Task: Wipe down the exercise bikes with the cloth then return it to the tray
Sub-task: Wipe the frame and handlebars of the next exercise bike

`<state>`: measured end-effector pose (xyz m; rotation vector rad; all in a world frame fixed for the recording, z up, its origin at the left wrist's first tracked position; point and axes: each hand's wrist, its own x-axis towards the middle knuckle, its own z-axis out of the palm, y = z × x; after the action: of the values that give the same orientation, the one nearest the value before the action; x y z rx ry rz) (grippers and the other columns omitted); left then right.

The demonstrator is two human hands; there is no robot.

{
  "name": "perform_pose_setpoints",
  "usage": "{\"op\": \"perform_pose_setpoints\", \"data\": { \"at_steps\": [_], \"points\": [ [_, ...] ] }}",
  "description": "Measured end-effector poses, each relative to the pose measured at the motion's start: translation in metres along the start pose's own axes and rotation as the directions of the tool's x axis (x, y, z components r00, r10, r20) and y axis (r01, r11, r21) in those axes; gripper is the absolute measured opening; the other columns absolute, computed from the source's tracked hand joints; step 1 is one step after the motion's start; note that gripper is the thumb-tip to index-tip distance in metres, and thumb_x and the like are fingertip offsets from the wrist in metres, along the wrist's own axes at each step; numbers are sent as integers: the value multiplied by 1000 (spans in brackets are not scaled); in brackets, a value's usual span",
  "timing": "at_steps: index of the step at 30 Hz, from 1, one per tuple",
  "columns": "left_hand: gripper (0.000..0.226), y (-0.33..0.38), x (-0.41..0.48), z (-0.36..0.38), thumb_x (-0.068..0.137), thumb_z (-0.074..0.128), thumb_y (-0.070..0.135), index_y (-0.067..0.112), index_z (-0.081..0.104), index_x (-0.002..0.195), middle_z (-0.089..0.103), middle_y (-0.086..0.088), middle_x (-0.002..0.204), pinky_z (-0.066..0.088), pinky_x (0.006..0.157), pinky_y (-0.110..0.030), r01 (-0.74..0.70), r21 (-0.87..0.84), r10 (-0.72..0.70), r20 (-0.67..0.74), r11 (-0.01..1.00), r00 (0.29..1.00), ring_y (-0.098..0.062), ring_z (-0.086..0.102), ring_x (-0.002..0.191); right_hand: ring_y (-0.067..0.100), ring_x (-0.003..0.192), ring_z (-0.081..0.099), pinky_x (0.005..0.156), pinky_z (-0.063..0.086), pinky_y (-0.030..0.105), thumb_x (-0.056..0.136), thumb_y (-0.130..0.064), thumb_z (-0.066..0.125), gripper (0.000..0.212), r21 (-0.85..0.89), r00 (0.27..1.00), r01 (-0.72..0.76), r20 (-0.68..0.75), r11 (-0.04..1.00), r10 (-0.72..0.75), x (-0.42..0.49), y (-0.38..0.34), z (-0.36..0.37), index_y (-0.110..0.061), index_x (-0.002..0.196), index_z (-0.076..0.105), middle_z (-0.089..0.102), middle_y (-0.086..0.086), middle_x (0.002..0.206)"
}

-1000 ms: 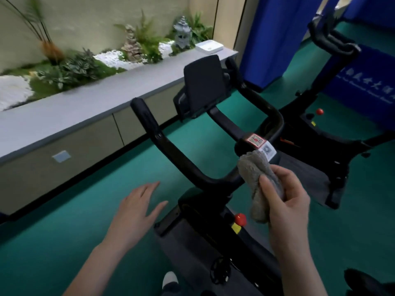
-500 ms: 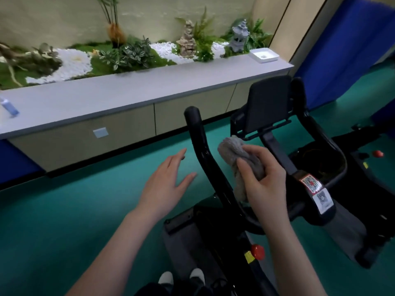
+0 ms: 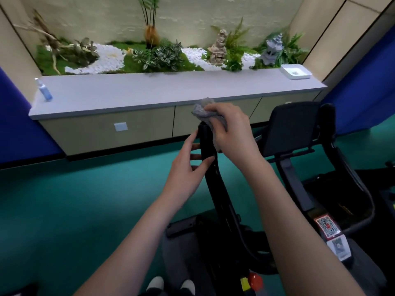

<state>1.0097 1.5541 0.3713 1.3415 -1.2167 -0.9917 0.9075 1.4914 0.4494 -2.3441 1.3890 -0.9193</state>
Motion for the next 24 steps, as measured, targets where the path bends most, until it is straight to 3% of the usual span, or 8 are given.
{"op": "perform_pose_setpoints", "data": {
  "at_steps": [5,9,12,16,20,24],
  "points": [
    [68,-2,1,0,86,67,12,28,34,143,57,10,119,50,69,-15,27,-57,-27,6,998,1000,-4,61,98,27,103,52,87,38,25,87,7,52,25,-70,998,68,-8,995,-69,-13,-6,-5,-5,101,68,64,7,106],
    [68,-3,1,-2,85,68,10,30,35,141,55,17,113,51,71,-15,48,-97,-45,31,994,998,3,60,94,29,101,48,83,33,24,86,10,49,28,-127,961,218,199,968,-190,13,-15,-6,-5,99,69,66,8,104],
    [71,-5,2,-3,83,69,7,31,35,141,57,11,115,49,70,-15,60,-118,-57,33,991,998,-2,60,95,25,101,51,79,35,23,91,4,45,30,-151,952,136,294,979,-87,37,-10,-5,-9,105,68,64,8,106],
    [77,-9,2,-2,81,67,-4,34,35,140,57,7,115,48,71,-15,58,-153,-55,29,986,998,-7,60,96,22,92,59,82,49,32,94,-1,44,29,-34,974,-158,156,987,161,28,1,-2,-11,110,65,64,7,101],
    [77,-10,2,-4,81,67,-4,35,37,140,57,7,116,50,73,-18,37,-168,-31,38,985,999,-5,60,95,24,110,53,91,36,19,93,-1,49,25,-18,984,-119,-134,993,115,-13,0,18,-6,114,63,62,8,112],
    [76,-11,3,-5,82,65,-6,29,36,142,56,0,119,52,74,-19,31,-188,-23,42,982,999,-12,61,97,31,106,57,91,38,23,90,3,54,26,52,951,-165,-256,985,173,-45,0,30,2,115,62,61,17,110]
  ]
}}
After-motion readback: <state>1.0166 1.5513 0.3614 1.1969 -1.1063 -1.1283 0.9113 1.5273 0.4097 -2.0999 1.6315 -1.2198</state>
